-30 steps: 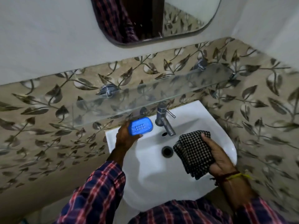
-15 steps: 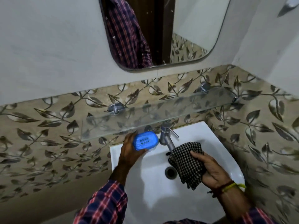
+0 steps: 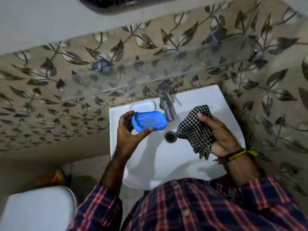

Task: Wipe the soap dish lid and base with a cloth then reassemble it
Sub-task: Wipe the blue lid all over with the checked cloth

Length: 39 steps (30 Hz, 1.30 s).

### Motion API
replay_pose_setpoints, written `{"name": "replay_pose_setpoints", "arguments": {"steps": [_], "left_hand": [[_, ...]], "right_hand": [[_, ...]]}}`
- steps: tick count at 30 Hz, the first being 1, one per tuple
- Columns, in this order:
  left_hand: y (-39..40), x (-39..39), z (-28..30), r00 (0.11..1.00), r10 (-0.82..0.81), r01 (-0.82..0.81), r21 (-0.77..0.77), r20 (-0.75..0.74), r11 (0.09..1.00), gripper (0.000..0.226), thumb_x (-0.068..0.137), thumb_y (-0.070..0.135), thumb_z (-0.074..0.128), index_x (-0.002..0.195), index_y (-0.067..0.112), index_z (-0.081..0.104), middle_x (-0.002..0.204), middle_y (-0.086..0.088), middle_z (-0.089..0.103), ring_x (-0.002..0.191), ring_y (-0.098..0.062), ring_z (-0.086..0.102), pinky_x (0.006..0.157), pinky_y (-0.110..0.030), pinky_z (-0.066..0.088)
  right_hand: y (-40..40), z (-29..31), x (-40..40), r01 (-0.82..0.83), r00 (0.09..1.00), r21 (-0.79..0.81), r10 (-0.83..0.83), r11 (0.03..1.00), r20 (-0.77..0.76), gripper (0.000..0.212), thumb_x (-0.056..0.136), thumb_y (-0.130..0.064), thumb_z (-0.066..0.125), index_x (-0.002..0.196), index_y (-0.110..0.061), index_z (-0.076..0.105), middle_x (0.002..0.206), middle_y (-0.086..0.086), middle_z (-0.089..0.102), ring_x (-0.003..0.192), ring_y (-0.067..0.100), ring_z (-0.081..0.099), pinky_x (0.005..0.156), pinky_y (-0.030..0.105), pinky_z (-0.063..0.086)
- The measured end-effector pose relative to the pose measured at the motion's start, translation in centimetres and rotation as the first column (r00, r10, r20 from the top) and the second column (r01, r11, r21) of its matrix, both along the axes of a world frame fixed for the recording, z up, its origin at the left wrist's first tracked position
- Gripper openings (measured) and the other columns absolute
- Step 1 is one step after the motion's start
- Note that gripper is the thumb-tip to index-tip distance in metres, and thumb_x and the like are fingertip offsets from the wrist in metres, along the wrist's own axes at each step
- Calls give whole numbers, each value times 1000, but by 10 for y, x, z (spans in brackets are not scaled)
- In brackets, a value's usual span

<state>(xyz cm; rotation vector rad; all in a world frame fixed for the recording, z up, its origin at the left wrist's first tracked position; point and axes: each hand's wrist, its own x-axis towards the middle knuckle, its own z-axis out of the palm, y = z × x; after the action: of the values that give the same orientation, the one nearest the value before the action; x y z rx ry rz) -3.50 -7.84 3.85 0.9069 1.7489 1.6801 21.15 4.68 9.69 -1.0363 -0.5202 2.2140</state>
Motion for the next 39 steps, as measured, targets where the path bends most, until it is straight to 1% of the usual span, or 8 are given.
{"name": "replay_pose_setpoints", "arguments": {"steps": [6,10,16,21,24,28,33,39], "left_hand": [[2,28,17,965,129,-148,70,226,986,55,66,22,88,115,19,64,104,8,76,97,-9,70,81,-22,56],[16,49,18,926,177,-193,15,333,981,38,88,29,68,123,17,66,102,10,74,96,-12,67,83,-30,55],[28,62,29,752,62,-52,-35,656,998,73,88,71,45,147,28,49,107,-1,73,88,-18,73,77,-34,60],[28,60,39,619,30,16,-51,785,999,72,93,76,28,135,28,62,115,-11,71,93,-24,72,93,-44,55],[29,59,49,574,-17,86,-40,819,996,70,92,71,38,139,25,62,135,-25,56,104,-32,67,92,-44,57],[36,60,55,622,-101,193,-28,777,981,70,92,72,35,141,28,59,122,-14,68,101,-28,71,85,-44,60],[49,62,63,703,-141,262,-69,697,963,74,88,78,33,141,34,58,141,-8,63,130,-31,59,110,-51,45],[58,57,72,661,-256,357,6,706,934,67,92,71,40,144,32,54,141,-13,62,127,-30,62,98,-43,55]], "right_hand": [[8,5,-3,-95,995,102,96,990,-1,26,77,-11,71,102,-2,69,86,13,73,76,26,71,75,42,61],[17,7,-8,-119,993,161,115,980,32,11,87,1,66,95,-4,69,81,11,73,72,25,71,66,40,62],[30,8,-17,-177,984,86,180,980,-20,9,88,-13,70,95,-7,72,84,9,74,73,21,73,71,36,62],[28,11,-24,-210,975,239,187,948,116,4,89,-5,69,86,-5,72,71,9,73,56,17,68,48,26,56],[26,17,-26,-224,962,451,123,864,242,3,86,-5,74,87,-6,72,69,3,73,57,12,66,49,23,53],[21,32,-28,-277,943,600,90,751,322,11,83,-15,80,86,-7,73,76,5,77,65,16,71,57,28,57],[12,41,-41,-306,913,487,106,818,395,19,77,-15,84,92,-7,75,84,12,78,75,27,74,68,40,61],[2,56,-62,-328,900,423,143,845,411,18,83,-23,80,92,-9,74,84,8,78,73,19,73,68,34,61]]}}
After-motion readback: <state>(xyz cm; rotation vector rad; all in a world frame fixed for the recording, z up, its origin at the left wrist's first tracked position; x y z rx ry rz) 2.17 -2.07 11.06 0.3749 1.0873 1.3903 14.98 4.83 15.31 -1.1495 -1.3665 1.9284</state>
